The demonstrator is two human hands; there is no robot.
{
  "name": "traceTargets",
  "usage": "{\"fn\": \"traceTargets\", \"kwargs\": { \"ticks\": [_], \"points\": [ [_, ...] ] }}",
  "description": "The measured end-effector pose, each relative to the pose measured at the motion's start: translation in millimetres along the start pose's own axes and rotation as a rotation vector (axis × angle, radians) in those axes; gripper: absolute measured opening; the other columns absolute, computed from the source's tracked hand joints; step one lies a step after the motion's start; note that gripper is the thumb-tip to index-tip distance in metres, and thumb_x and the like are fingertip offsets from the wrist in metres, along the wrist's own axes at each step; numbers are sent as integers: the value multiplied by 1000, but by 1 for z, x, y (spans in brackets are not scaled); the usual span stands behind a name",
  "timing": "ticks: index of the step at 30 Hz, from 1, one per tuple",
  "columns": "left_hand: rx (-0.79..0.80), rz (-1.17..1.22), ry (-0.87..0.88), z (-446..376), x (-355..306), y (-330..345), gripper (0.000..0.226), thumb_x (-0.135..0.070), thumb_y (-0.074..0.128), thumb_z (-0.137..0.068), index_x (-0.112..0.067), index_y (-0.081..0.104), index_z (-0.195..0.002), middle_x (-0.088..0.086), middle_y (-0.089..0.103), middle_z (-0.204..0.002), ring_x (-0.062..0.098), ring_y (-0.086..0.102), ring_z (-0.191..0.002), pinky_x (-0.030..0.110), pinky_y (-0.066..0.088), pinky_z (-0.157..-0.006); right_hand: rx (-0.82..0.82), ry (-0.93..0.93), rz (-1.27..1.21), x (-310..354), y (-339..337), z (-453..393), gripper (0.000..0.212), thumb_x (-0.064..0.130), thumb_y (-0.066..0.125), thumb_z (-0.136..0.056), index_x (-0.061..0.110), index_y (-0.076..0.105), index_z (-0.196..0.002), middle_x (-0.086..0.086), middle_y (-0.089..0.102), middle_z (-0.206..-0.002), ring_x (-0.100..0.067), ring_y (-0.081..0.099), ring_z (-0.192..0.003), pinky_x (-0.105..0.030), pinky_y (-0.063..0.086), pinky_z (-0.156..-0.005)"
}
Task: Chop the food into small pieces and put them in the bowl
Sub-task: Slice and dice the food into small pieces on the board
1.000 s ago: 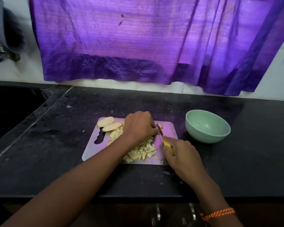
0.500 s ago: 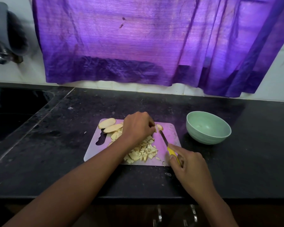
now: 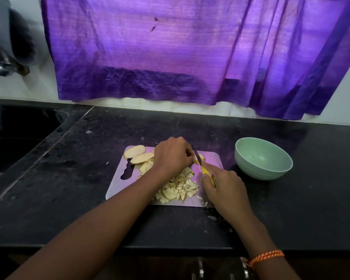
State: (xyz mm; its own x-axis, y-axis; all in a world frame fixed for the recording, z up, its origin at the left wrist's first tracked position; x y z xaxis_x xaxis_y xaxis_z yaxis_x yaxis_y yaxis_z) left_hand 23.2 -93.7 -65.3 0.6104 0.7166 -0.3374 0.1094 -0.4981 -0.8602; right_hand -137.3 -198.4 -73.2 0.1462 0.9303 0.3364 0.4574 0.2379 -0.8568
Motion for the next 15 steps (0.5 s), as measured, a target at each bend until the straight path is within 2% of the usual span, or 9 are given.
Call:
{"fn": "traceTargets", "kwargs": {
  "ticks": [4,6,10,12,15],
  "points": [
    [0,11,4,1,-1,0,9,-42,82,-88,-35,85,-93,-11,77,-79,7,63,-66,25,50,-56,10,-11,-8,-1,-1,1,36,36,51,-100,34,61,-135,-7,72,-93,-32,64,-85,-40,51,-67],
    [1,14,6,2,-3,0,9,-43,82,-89,-35,85,-92,-12,76,-77,5,61,-63,22,44,-53,34,-28,-12,-1,0,-2,38,37,50,-101,34,60,-138,-6,73,-95,-30,65,-88,-41,53,-71],
    [7,10,6,2,-5,-1,12,-45,82,-90,-34,85,-94,-12,76,-79,4,59,-62,23,48,-55,67,-26,-37,-2,-1,-4,42,42,49,-103,35,57,-144,-3,74,-99,-25,66,-91,-42,55,-75],
    [14,9,11,1,-6,-1,16,-48,82,-89,-33,85,-95,-11,76,-80,5,60,-64,23,47,-55,75,-25,-44,-3,-4,0,41,40,50,-102,35,58,-142,-2,72,-91,-24,65,-86,-41,54,-72],
    [3,-31,19,2,-9,-2,21,-52,80,-89,-33,84,-96,-10,76,-80,7,62,-66,25,46,-56,66,-32,-54,-5,-7,11,38,40,51,-100,35,61,-136,3,54,-67,-23,59,-71,-39,51,-65]
  ]
}}
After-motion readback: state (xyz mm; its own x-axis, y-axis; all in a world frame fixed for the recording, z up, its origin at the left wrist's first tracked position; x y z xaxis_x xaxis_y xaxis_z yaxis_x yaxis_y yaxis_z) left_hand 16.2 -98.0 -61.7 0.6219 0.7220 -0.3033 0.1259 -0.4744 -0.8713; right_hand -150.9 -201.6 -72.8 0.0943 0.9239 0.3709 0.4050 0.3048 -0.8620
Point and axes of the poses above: each hand's wrist, its own z-axis away from the middle knuckle, its own y-axis out of the palm, x = y × z, the point moved 3 cm from there along -z, towards the middle knuckle
